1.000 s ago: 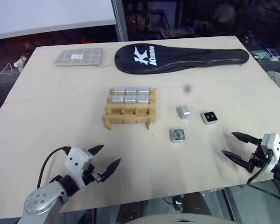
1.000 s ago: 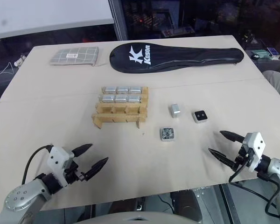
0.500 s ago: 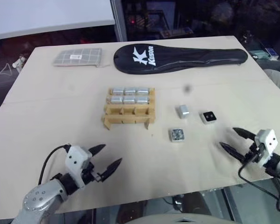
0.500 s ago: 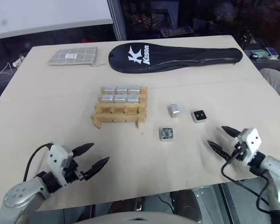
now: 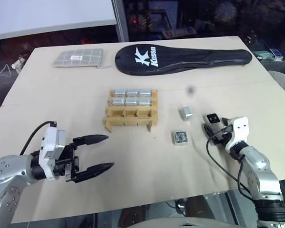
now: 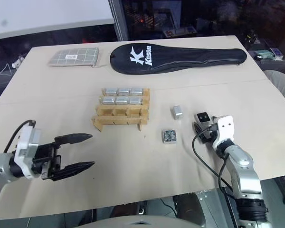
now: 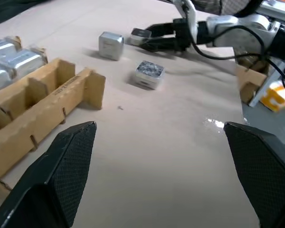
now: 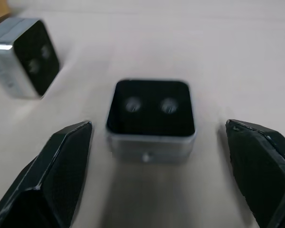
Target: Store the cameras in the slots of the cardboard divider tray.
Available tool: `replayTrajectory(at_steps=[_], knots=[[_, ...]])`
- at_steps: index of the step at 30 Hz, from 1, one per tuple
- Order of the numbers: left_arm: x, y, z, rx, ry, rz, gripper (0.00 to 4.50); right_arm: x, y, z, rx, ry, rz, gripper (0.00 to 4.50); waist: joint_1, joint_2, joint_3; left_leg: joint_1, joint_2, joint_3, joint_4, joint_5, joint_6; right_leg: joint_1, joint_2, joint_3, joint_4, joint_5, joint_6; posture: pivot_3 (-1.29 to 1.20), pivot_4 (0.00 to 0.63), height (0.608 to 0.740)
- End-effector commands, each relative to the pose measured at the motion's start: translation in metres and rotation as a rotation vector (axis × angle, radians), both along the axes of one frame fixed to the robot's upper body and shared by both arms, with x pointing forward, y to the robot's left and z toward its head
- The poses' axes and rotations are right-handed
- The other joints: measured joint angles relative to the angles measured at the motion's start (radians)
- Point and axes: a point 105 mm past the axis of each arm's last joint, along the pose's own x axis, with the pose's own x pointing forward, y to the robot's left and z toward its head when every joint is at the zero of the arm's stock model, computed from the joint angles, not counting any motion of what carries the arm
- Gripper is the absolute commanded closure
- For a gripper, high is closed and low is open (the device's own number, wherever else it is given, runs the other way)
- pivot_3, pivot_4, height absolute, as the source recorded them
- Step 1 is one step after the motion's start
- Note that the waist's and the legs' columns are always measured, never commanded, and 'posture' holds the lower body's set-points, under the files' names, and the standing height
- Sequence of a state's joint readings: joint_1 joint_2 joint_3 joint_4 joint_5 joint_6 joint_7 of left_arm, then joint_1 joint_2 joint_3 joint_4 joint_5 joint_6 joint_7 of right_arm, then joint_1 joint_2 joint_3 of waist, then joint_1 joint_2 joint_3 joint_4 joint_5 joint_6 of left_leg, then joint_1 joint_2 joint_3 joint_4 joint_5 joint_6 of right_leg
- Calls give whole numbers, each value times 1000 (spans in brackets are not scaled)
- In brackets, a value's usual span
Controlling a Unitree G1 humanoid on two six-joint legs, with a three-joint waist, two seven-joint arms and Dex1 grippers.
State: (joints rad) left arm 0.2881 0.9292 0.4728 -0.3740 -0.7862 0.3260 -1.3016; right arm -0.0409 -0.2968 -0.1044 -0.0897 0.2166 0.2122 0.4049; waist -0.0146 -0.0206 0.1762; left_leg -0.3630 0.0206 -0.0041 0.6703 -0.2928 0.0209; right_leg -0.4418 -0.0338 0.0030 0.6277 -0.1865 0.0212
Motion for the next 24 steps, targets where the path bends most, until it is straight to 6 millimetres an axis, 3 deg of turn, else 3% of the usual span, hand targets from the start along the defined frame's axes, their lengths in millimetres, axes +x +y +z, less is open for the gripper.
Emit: replayTrajectory(at_steps=[1, 3, 9, 14, 17, 22, 24], knots=[[4, 10, 10, 45, -33, -30, 51, 5, 1, 6, -8, -35, 0, 0, -1, 0, 0, 0, 0, 0, 0, 0, 0, 0, 0, 0, 0, 0, 0, 0, 150, 740], [6, 13, 11, 55, -34, -45, 51, 5, -1, 6, -18, -43, -6, 0, -3, 0, 0, 0, 0, 0, 0, 0, 0, 0, 0, 0, 0, 0, 0, 0, 150, 740], [8, 13, 11, 56, -37, -61, 0, 2, -4, 4, -48, -54, -1, 2587, -3, 0, 0, 1, 0, 2, 0, 0, 0, 0, 0, 3, 0, 0, 0, 0, 150, 740], [11, 9, 10, 35, -27, -53, 0, 0, 0, 11, -62, -102, 44, 2572, -1, 0, 0, 1, 0, 1, 0, 0, 0, 0, 1, 4, 0, 0, 0, 0, 150, 740], [34, 8, 9, 50, -34, 75, 0, -2, 15, 50, -191, -328, 179, 2572, 0, 1, 1, 0, -1, 1, 0, 0, 0, 0, 1, 4, 0, 0, 0, 0, 150, 740], [60, -7, 17, 15, -17, 193, 0, -2, 59, 83, -500, -581, 460, 2572, -14, -1, 1, 1, -1, 3, 1, 0, 0, 0, 2, 9, 1, 2, 3, 0, 150, 740], [67, -20, 32, -83, -26, 175, 0, 1, 79, 95, -578, -666, 572, 2572, -18, -2, 1, 1, -1, 2, 1, 0, 0, 0, 4, 9, 2, 4, 5, 0, 150, 740]])
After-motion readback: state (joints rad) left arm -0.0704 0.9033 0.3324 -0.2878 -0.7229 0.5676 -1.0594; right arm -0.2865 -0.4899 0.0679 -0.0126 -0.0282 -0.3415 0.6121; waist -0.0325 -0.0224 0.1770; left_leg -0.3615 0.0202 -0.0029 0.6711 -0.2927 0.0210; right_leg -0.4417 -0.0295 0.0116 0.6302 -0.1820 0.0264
